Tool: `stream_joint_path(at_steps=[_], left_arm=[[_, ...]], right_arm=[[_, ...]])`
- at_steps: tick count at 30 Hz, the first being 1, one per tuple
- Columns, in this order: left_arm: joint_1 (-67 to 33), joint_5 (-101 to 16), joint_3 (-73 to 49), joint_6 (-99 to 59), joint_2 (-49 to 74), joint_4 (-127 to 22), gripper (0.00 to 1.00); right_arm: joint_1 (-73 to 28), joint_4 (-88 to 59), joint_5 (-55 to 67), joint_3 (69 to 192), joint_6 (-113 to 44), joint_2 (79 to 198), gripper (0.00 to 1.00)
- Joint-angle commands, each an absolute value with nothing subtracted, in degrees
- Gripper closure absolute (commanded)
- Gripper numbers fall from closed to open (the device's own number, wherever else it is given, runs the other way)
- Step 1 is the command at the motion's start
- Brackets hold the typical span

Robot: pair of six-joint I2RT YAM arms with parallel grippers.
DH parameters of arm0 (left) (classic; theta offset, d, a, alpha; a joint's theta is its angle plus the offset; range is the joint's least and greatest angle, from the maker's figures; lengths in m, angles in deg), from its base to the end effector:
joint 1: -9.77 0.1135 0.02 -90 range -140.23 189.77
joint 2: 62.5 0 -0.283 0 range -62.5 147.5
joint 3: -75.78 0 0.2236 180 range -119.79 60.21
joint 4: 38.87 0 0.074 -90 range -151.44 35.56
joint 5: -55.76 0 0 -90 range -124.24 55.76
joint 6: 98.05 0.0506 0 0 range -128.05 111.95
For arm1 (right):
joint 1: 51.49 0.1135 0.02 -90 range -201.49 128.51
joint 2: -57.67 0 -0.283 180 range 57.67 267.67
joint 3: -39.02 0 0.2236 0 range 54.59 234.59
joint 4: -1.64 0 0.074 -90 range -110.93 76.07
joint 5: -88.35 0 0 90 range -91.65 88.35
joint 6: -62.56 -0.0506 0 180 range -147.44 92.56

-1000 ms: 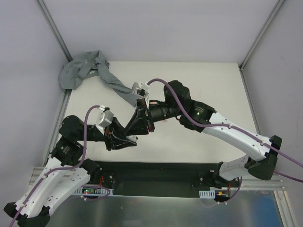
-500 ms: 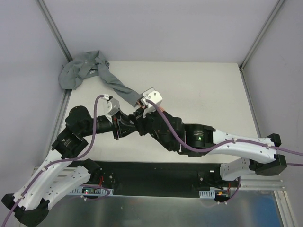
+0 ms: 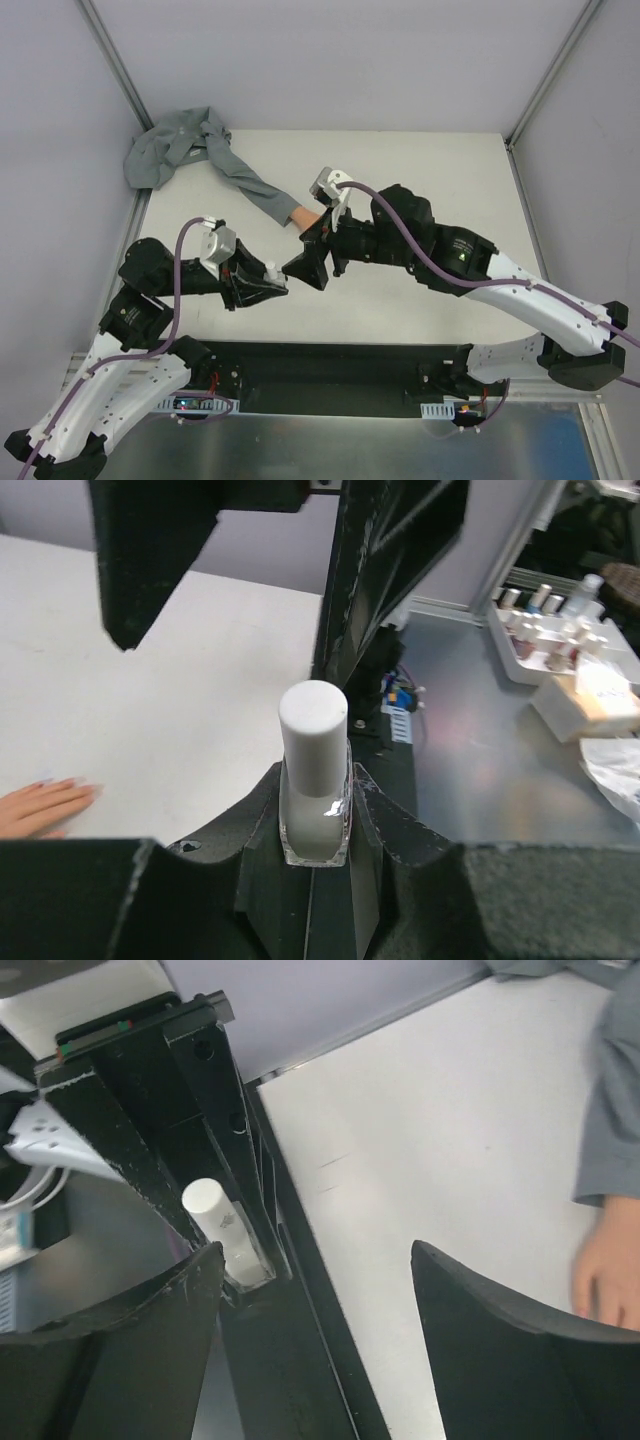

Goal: Paint the nails

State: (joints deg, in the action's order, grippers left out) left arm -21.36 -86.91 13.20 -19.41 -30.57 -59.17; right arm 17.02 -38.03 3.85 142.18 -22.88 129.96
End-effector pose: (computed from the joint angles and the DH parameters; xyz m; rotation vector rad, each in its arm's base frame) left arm 0.0435 -0.0733 0.3960 1.0327 1.2058 -1.2231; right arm 0.0866 0.2332 0.4788 -1.1367 1.4091 0.8947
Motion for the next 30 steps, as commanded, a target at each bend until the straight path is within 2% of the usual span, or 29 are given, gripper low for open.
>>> stream_joint_path(at_steps=[1,6,15,18,19,21,22,23,25,26,27,28,29,30], left_arm=[[-21.52,-99.27,15.2,-23.87,-32.69,-53.22,1.0],[-21.52,-100.25,15.21,-24.75,-33.23,-52.68,1.0],[-21.43,-100.51,13.45,-26.24,-32.0,-50.48,1.0],[-21.43,-98.85,13.36,-26.24,-31.91,-50.39,1.0],[-21.43,-96.32,13.1,-25.98,-31.91,-50.48,1.0],[-21.43,-92.71,11.79,-25.37,-31.56,-51.61,1.0],[-21.43,-86.69,10.91,-23.8,-31.21,-52.93,1.0],[-21.51,-83.76,10.03,-22.83,-30.95,-54.07,1.0],[-21.52,-76.03,7.74,-19.85,-30.15,-57.58,1.0],[-21.52,-67.64,7.3,-18.78,-29.89,-58.03,1.0],[-21.52,-63.55,7.38,-17.9,-29.45,-58.21,1.0],[-21.43,-59.77,7.47,-16.42,-29.01,-58.21,1.0],[-21.51,-53.82,7.39,-15.7,-27.44,-58.3,1.0],[-21.43,-52.71,6.78,-15.0,-26.38,-58.3,1.0]], right_arm=[[13.56,-31.43,30.38,140.64,-23.13,128.77,0.23],[12.14,-24.23,43.94,141.43,-26.38,131.93,0.33],[12.14,-16.92,47.48,141.87,-32.18,137.21,0.47],[12.49,-16.21,47.31,142.04,-32.89,137.74,0.64],[12.58,-16.22,47.31,141.96,-32.89,137.74,0.76],[13.02,-17.96,44.78,140.82,-31.32,136.69,0.91],[13.28,-19.71,42.15,140.38,-29.92,135.99,0.99],[14.42,-24.43,38.21,140.02,-28.42,135.11,0.99],[16.44,-29.72,20.66,139.67,-23.76,132.47,0.99],[21.32,-35.75,9.98,140.1,-22.62,131.77,0.99],[25.81,-38.77,-24.07,142.81,-21.21,132.02,0.99],[33.94,-41.33,-40.94,144.57,-22.68,133.33,0.99],[36.29,-48.31,-60.68,146.85,-25.83,134.74,0.99],[37.62,-50.38,-63.75,149.23,-30.56,135.79,0.99]])
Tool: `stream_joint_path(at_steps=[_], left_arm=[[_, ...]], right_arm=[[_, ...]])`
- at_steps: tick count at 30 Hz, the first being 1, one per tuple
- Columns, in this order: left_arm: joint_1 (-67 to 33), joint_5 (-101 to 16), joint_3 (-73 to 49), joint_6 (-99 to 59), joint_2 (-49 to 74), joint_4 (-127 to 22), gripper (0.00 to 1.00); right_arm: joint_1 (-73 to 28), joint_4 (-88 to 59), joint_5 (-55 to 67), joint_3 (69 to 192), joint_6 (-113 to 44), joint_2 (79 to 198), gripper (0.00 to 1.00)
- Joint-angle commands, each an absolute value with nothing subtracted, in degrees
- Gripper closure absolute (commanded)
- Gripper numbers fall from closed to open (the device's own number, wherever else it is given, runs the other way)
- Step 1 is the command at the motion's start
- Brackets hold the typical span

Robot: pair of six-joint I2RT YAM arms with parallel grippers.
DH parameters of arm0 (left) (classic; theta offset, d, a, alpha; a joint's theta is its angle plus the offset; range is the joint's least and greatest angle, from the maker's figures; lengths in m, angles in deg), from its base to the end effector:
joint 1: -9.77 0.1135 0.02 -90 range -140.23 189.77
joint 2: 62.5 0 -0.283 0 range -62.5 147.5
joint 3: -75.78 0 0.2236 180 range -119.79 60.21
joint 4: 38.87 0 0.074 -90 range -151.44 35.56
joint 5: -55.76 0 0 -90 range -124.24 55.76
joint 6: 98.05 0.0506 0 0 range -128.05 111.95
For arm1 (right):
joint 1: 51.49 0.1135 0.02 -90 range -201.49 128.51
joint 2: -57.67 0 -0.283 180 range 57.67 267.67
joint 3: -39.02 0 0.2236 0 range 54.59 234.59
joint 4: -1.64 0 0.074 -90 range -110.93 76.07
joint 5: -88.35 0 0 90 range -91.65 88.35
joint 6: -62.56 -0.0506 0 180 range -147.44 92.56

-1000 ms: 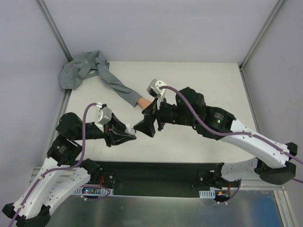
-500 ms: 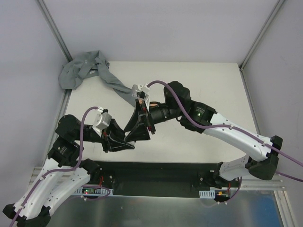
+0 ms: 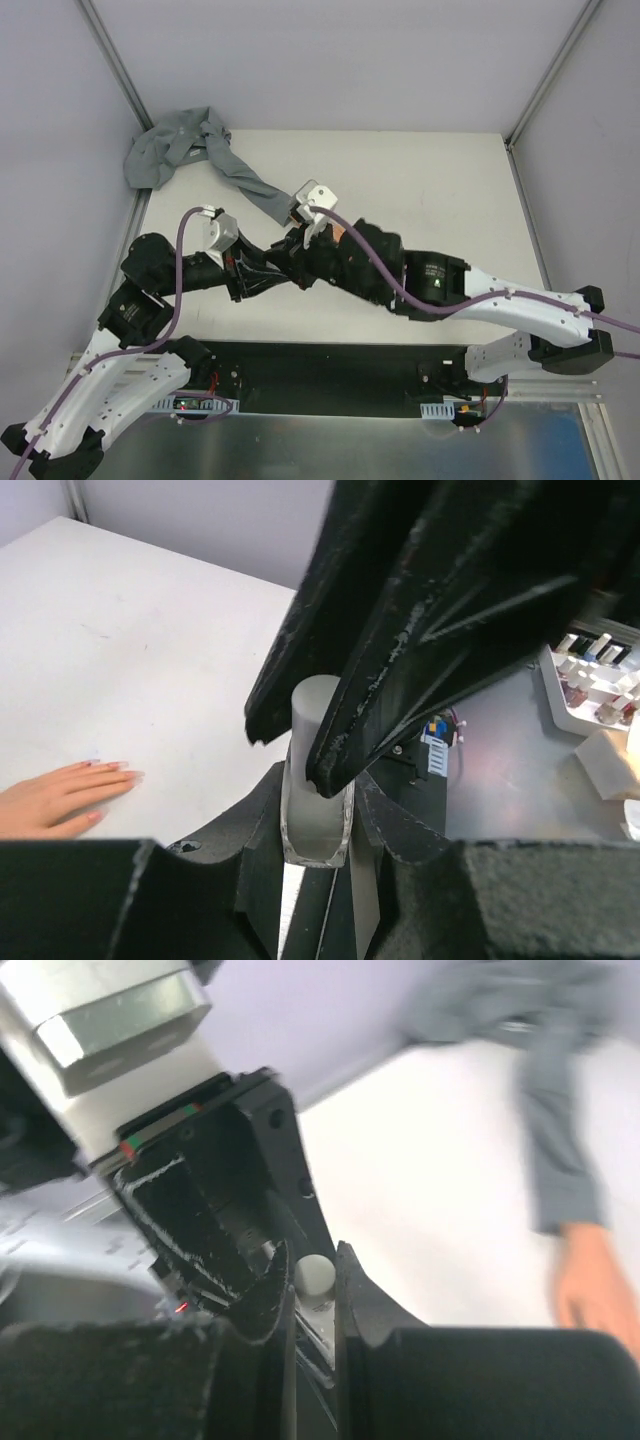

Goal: Paint the nails

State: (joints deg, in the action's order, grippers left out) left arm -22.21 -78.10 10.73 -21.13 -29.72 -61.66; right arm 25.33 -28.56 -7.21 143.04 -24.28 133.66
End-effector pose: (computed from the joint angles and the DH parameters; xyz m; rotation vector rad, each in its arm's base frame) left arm 0.0494 -0.0722 0.4043 0.8941 1.2828 -1.1641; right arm 0.0671 0.2648 0.4885 -1.0225 1.3416 0.9070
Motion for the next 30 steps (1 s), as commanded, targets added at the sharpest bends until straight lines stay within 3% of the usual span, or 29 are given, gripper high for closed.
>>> stream_joint_path(at_steps=[1,5,8,9,10,14,15,20,25,30], left_arm=[[-21.51,-52.61,6.34,-14.3,-25.24,-58.22,1.0],[-21.52,-61.8,5.36,-16.05,-21.11,-57.6,1.0],[-21.43,-67.01,7.02,-16.66,-22.32,-57.69,1.0],[-21.51,-70.77,7.82,-16.84,-23.03,-57.6,1.0],[-21.52,-73.59,8.52,-16.93,-24.77,-57.6,1.0],[-21.52,-91.6,11.95,-18.86,-27.24,-56.64,1.0],[-21.52,-94.86,12.74,-21.56,-27.69,-55.24,1.0],[-21.52,-102.71,15.82,-27.21,-30.93,-49.34,1.0],[-21.52,-103.85,15.47,-30.02,-31.47,-45.83,1.0],[-21.52,-104.38,15.47,-31.78,-30.51,-43.72,1.0]], right_arm=[[38.67,-51.62,-64.48,149.86,-31.56,137.02,0.99],[38.07,-49.54,-54.26,151.09,-28.69,138.18,0.99],[34.74,-45.14,-37.95,148.82,-25.16,135.2,0.78],[33.34,-44.44,-33.16,148.03,-24.89,134.23,0.64],[30.71,-43.04,-28.5,146.45,-24.28,133.35,0.57],[23.67,-39.17,1.33,142.06,-21.55,128.61,0.34],[22.09,-38.11,7.26,140.91,-21.38,128.16,0.32],[13.99,-28.27,33.37,137.21,-25.06,128.51,0.3],[12.93,-19.3,43.24,137.47,-29.0,131.76,0.32],[12.93,-14.28,46.34,138.79,-33.93,135.18,0.49]])
